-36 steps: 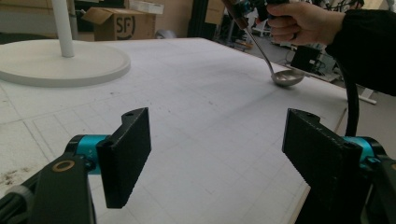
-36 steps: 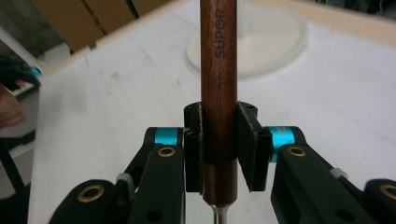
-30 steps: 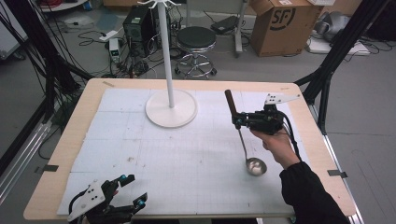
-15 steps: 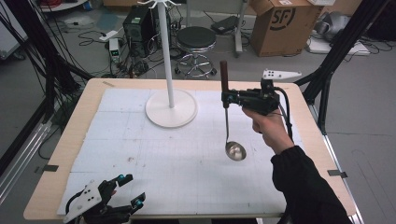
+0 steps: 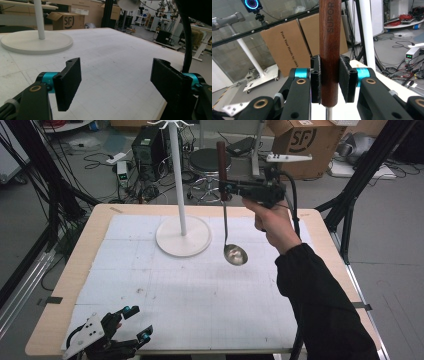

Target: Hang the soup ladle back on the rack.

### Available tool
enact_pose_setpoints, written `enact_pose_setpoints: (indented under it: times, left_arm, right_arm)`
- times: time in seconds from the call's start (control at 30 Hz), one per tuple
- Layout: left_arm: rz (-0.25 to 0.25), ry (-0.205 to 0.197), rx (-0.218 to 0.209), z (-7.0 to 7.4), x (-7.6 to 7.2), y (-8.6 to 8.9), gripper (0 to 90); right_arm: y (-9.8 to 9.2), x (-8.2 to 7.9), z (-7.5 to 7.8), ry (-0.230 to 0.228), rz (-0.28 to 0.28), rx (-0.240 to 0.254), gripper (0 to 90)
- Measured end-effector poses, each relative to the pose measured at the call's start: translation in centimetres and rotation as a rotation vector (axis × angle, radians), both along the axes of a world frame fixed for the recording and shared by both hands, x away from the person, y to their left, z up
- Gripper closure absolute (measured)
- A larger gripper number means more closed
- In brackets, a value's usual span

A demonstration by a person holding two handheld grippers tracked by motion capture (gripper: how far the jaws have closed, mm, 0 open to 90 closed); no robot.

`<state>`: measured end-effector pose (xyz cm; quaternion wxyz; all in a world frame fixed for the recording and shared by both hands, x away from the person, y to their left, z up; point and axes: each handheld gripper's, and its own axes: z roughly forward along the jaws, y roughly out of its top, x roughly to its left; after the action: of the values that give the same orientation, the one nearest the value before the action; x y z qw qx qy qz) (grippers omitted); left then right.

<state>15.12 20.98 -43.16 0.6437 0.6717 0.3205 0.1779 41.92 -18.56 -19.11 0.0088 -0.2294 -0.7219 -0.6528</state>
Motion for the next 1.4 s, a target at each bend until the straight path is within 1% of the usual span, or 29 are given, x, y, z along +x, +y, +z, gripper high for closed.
enact_pose_setpoints:
  times: [0.03, 0.07, 0.13, 0.2, 0.27, 0.33, 0.37, 0.4, 0.47, 0.57, 0.63, 0.67, 0.73, 0.83, 0.97, 1.13, 1.3, 1.4]
  left_arm:
    - [-0.001, 0.000, -0.003, 0.0, 0.0, 0.0, 25.4]
    - [0.000, -0.003, 0.004, 0.1, 0.0, 0.1, 25.3]
    - [0.004, -0.003, 0.000, 0.0, -0.1, 0.2, 25.5]
    - [0.009, 0.002, -0.002, 0.0, -0.1, 0.4, 25.5]
    - [0.014, 0.000, -0.001, 0.0, -0.1, 0.5, 25.5]
    - [0.016, 0.000, 0.003, 0.0, -0.3, 0.6, 25.5]
    - [0.019, -0.001, 0.003, 0.0, -0.4, 0.7, 25.5]
    - [0.022, -0.002, 0.005, 0.0, -0.5, 0.7, 25.5]
    - [0.027, -0.006, 0.006, 0.0, -0.7, 0.9, 25.5]
    - [0.029, -0.005, 0.003, 0.0, -0.8, 1.0, 25.5]
    - [0.030, -0.002, 0.001, -0.1, -0.9, 1.1, 25.5]
    - [0.029, -0.002, 0.001, -0.1, -0.9, 1.1, 25.5]
    - [0.032, -0.001, -0.001, -0.1, -1.0, 1.2, 25.5]
    - [0.032, 0.002, -0.003, -0.2, -1.0, 1.2, 25.5]
    - [0.027, 0.005, -0.002, -0.2, -0.9, 1.2, 25.5]
    - [0.029, 0.005, -0.006, -0.2, -1.0, 1.2, 25.5]
    - [0.032, 0.005, -0.011, -0.2, -0.9, 1.2, 25.5]
    - [0.030, 0.004, -0.004, -0.2, -1.0, 1.3, 25.5]
  right_arm:
    - [0.4, 0.4, 0.4, -0.002, 0.001, -0.004, 74.3]
    - [0.8, 0.7, 0.7, -0.004, 0.002, -0.006, 74.3]
    - [1.5, 1.4, 1.4, -0.006, 0.007, -0.003, 74.3]
    - [2.1, 2.2, 2.0, 0.000, 0.010, 0.000, 74.3]
    - [2.6, 3.0, 2.4, -0.003, -0.001, -0.001, 74.3]
    - [3.0, 3.8, 2.7, 0.008, -0.008, -0.003, 74.3]
    - [3.4, 4.6, 2.8, 0.017, -0.005, -0.007, 74.3]
    - [3.4, 4.6, 2.8, 0.017, -0.005, -0.007, 74.3]
    - [3.8, 5.4, 2.9, 0.023, -0.001, -0.016, 74.3]
    - [4.3, 6.5, 2.8, 0.028, -0.012, -0.025, 74.3]
    - [4.4, 7.1, 2.6, 0.038, -0.018, -0.022, 74.3]
    - [4.5, 7.3, 2.5, 0.040, -0.020, -0.028, 74.3]
    - [4.5, 7.7, 2.2, 0.046, -0.029, -0.031, 74.2]
    - [4.5, 8.0, 2.0, 0.051, -0.025, -0.027, 74.2]
    - [4.8, 8.3, 2.0, 0.056, -0.013, -0.026, 74.2]
    - [5.1, 8.6, 1.7, 0.059, -0.018, -0.041, 74.2]
    - [5.4, 8.9, 1.5, 0.061, -0.017, -0.036, 74.2]
    - [5.7, 9.0, 1.5, 0.064, -0.014, -0.041, 74.2]
